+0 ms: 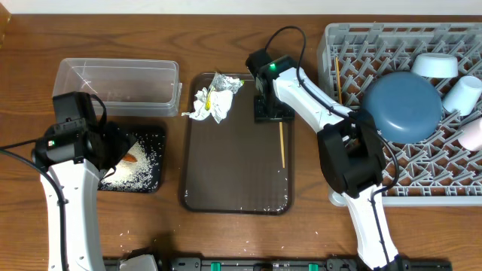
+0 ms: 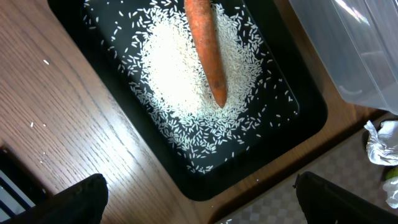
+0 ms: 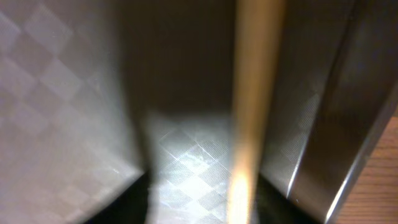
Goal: Sort waste into correct bins and load items into the dishwasher rack
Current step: 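Grasp the remaining wooden chopstick with the right gripper, then carry the chopstick right and place it in the rack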
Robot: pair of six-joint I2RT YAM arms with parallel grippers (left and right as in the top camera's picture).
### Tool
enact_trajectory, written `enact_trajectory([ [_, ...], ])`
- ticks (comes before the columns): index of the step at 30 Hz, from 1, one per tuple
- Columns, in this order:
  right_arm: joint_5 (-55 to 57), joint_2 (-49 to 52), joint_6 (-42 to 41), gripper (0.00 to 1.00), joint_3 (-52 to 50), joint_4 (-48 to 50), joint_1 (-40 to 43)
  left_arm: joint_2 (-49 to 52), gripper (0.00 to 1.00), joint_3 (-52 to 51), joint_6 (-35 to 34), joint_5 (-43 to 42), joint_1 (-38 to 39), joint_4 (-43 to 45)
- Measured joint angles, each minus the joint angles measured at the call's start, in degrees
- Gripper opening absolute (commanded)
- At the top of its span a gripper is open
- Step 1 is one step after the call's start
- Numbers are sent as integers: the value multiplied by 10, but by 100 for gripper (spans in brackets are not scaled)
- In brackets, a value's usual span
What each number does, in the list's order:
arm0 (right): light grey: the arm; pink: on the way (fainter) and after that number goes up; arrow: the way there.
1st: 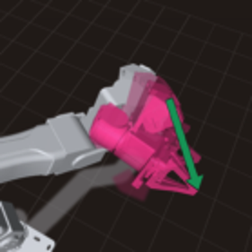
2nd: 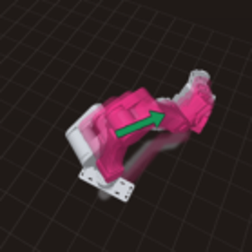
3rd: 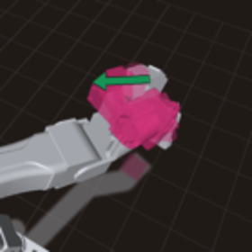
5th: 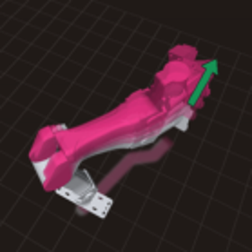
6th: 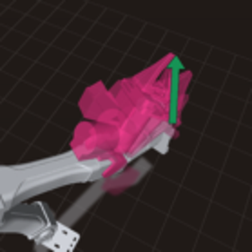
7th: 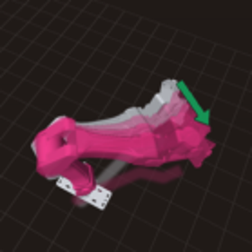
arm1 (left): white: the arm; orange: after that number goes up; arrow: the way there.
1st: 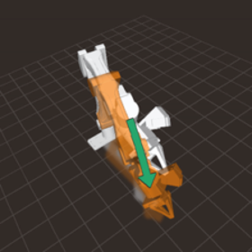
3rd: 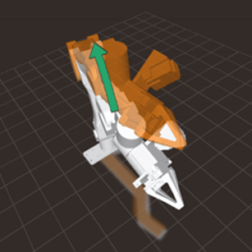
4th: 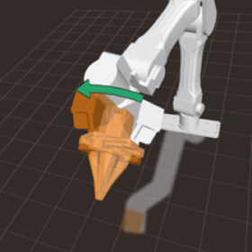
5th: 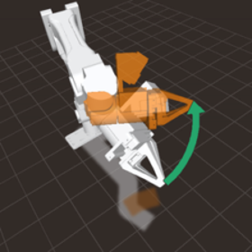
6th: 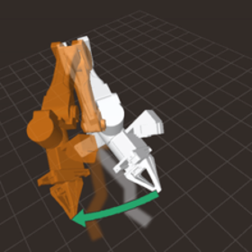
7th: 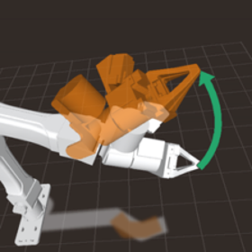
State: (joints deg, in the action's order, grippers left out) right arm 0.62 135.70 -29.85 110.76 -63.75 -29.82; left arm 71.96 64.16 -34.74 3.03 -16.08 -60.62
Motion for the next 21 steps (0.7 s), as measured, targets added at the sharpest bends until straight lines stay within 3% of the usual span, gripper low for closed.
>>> enact_trajectory([
  [12, -59, -17, 9, 1, 35, -21, 15, 0, 98, 0, 0, 0, 0, 0],
  [21, -72, -199, 83, 1, 57, -16, 116, 0, 98, 0, 0, 0, 0, 0],
])
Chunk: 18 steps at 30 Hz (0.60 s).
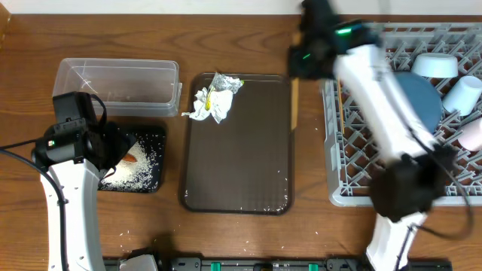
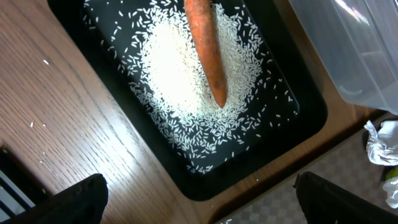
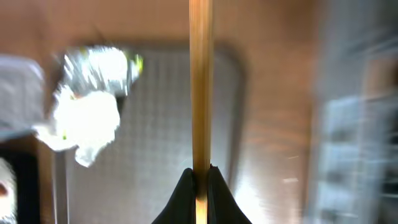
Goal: Sort waste into correct bins and load items into the dishwasher rack
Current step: 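Carry the chopstick right and place it in the rack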
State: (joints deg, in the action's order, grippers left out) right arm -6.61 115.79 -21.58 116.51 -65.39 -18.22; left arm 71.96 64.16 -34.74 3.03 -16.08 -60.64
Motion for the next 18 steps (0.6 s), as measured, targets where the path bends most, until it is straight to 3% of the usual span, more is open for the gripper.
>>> enact_trajectory([
  [6, 19, -66, 57, 1, 14, -11, 74, 0, 98, 0, 0, 0, 0, 0],
  [18, 76, -10, 106, 1, -67, 6, 92, 0, 98, 0, 0, 0, 0, 0],
])
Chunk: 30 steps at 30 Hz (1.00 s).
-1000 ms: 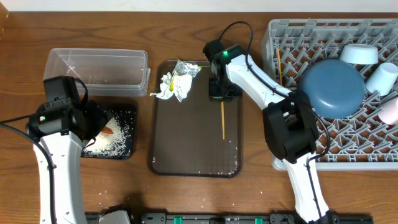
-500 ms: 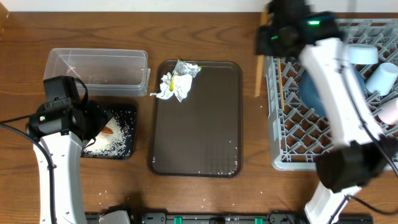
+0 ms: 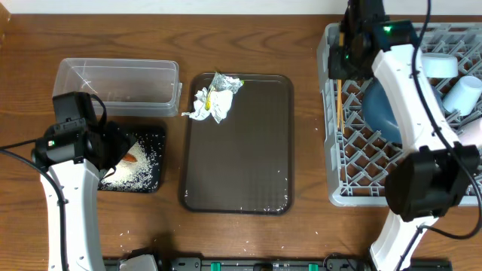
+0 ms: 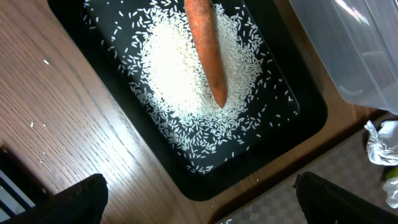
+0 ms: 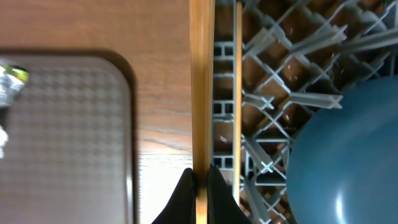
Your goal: Sort waste into correct bins and load items into the dishwasher rack
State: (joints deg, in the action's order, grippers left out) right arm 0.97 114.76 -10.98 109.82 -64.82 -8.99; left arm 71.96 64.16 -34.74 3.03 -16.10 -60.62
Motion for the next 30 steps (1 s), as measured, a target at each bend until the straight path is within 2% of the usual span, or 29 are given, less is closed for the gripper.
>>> enact_trajectory([
  [5, 14, 2, 14, 1, -4, 7, 0, 0, 98, 0, 0, 0, 0, 0],
  [10, 28, 2, 20, 8, -4, 6, 0, 0, 98, 0, 0, 0, 0, 0],
  [12, 34, 2, 23, 13, -4, 6, 0, 0, 98, 0, 0, 0, 0, 0],
  [15, 39, 2, 25, 31, -4, 5, 0, 0, 98, 0, 0, 0, 0, 0],
  [16, 40, 2, 26, 40, -4, 3, 0, 0, 98, 0, 0, 0, 0, 0],
  [20, 41, 2, 27, 49, -4, -2, 0, 0, 98, 0, 0, 0, 0, 0],
  [26, 34, 2, 18, 76, -4, -11, 0, 0, 99, 0, 0, 0, 0, 0],
  [30, -10, 2, 18, 80, -4, -10, 0, 0, 99, 0, 0, 0, 0, 0],
])
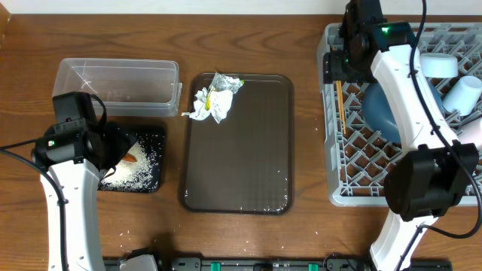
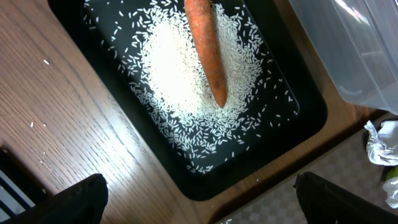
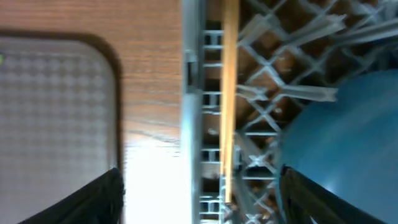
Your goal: Sort waste into correct bins and load items into the dishwasher rack
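Observation:
My right gripper (image 1: 338, 71) (image 3: 202, 200) hangs open over the left edge of the grey dishwasher rack (image 1: 354, 181) (image 3: 189, 93). A wooden chopstick (image 3: 229, 93) (image 1: 339, 98) lies in the rack just below it, free of the fingers. Next to it in the rack sits a blue bowl (image 3: 339, 124) (image 1: 390, 109). My left gripper (image 1: 117, 148) (image 2: 205, 208) is open above the black tray (image 2: 249, 168) (image 1: 154, 181), which holds rice and a carrot (image 2: 205, 50). Crumpled white paper (image 1: 207, 105) and a foil wrapper (image 1: 226, 83) lie on the brown tray (image 1: 237, 150).
A clear plastic container (image 1: 117, 83) stands behind the black tray. White cups (image 1: 437, 65) and a pink one (image 1: 473, 134) occupy the rack's right side. A few rice grains lie on the wood near the front left.
My right gripper was shut on the chopstick over the rack's left edge. It is open now and the chopstick lies in the rack. The left arm has not moved.
My right gripper was down on the brown tray at a chopstick. Then it held the chopstick in the air between tray and rack, then over the rack's left edge. Now the chopstick rests in the rack, released. The left gripper stayed open above the rice tray throughout.

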Robot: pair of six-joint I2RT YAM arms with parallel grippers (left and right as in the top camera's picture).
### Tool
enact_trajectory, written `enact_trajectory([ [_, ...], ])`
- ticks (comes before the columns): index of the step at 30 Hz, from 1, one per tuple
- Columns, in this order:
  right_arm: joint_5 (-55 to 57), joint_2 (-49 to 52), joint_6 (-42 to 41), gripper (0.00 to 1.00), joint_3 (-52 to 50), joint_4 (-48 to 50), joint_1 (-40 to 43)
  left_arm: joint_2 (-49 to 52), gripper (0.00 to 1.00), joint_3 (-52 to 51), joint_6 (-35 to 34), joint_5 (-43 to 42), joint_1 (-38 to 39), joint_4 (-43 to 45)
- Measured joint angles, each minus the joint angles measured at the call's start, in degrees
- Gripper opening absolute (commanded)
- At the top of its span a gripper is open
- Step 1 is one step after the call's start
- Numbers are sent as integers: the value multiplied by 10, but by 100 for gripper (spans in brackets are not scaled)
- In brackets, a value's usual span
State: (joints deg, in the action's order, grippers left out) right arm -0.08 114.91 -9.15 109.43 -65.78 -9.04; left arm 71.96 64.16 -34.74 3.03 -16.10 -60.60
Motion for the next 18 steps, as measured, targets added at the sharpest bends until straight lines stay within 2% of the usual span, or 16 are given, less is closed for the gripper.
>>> enact_trajectory([
  [7, -114, 0, -13, 82, 0, 41, -31, 0, 98, 0, 0, 0, 0, 0],
  [8, -122, 0, -17, 86, 0, 49, -41, 0, 98, 0, 0, 0, 0, 0],
  [9, -128, 0, -22, 96, 0, 60, -54, 0, 99, 0, 0, 0, 0, 0],
  [10, -132, 0, -28, 99, 0, 70, -66, 0, 98, 0, 0, 0, 0, 0],
  [18, -75, 10, -84, 99, 0, 107, -193, 0, 98, 0, 0, 0, 0, 0],
])
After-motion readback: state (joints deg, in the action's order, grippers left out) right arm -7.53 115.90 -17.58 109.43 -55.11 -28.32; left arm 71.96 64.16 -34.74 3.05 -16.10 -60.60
